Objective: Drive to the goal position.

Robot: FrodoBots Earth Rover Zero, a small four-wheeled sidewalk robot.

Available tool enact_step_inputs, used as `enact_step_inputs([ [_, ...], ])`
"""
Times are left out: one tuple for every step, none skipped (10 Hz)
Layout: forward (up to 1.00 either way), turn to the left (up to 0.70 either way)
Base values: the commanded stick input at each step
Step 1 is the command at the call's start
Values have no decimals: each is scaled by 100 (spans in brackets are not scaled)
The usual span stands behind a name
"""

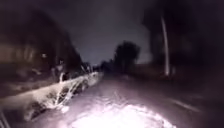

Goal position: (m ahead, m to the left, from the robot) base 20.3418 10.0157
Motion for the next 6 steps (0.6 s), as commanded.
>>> enact_step_inputs([
  [70, 0],
  [70, 0],
  [70, 0],
  [70, 0],
  [70, 0],
  [70, 0],
])
